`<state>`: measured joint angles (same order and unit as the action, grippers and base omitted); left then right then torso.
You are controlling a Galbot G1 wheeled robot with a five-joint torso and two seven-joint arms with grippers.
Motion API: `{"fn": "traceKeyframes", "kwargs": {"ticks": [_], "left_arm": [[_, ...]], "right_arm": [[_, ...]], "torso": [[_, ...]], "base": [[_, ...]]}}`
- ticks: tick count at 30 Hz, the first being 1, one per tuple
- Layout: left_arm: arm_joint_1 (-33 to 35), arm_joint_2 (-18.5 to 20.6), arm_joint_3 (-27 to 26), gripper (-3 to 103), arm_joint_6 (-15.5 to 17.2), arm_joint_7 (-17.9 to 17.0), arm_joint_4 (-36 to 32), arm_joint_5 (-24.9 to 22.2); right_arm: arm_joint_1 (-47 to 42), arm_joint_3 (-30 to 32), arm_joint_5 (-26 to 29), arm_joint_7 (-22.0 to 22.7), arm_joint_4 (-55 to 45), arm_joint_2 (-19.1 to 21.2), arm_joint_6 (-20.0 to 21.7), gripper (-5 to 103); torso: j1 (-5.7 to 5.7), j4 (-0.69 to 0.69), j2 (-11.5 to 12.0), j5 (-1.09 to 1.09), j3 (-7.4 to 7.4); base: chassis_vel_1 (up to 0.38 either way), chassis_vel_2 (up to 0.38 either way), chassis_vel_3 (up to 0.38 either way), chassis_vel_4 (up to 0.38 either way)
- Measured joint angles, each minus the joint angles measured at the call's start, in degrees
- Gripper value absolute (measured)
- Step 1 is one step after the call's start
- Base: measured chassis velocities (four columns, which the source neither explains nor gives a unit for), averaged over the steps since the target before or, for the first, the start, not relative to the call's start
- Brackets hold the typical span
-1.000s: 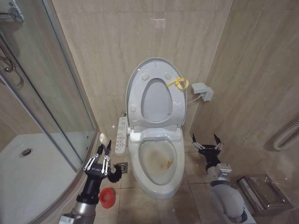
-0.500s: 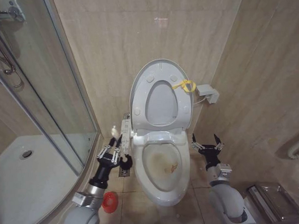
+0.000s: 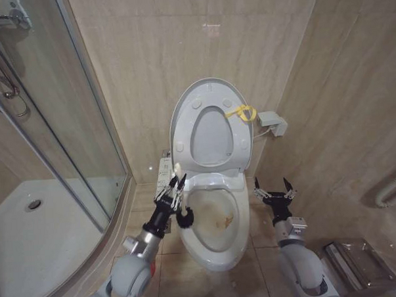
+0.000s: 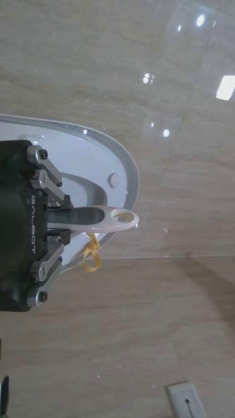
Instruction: Open the toilet lid, clean the toilet bowl with a toilet brush, close the toilet lid, and flush.
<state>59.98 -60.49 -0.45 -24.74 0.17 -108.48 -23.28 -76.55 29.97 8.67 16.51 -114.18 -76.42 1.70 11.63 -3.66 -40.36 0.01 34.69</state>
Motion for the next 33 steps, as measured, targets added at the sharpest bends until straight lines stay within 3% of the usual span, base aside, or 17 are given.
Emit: {"fn": "traceKeyframes", "kwargs": {"ticks": [8,16,24,33], "left_arm": [[-8.6,-2.9,5.4,19,-0.7,0.1,9.4,-1.3],[-17.1,-8.7,12.9,19,-3.0,0.7,22.7,-1.8],[-20.8,-10.9,21.0,19,-4.5,0.8,32.2,-3.1],[-20.4,-11.3,23.8,19,-7.1,1.0,39.5,-2.4]], "right_arm": [[0.0,0.0,0.0,0.0,0.0,0.0,0.0,100],[0.0,0.0,0.0,0.0,0.0,0.0,0.0,100],[0.0,0.0,0.0,0.0,0.0,0.0,0.0,100],[0.0,0.0,0.0,0.0,0.0,0.0,0.0,100]], "torso": [[0.01,0.0,0.0,-0.01,0.0],[0.01,-0.01,0.0,0.0,0.0],[0.0,-0.02,0.0,0.0,0.0],[0.0,0.0,0.0,-0.01,0.0]], "base": [[0.0,0.0,0.0,0.0],[0.0,0.0,0.0,0.0],[0.0,0.0,0.0,0.0],[0.0,0.0,0.0,0.0]]}}
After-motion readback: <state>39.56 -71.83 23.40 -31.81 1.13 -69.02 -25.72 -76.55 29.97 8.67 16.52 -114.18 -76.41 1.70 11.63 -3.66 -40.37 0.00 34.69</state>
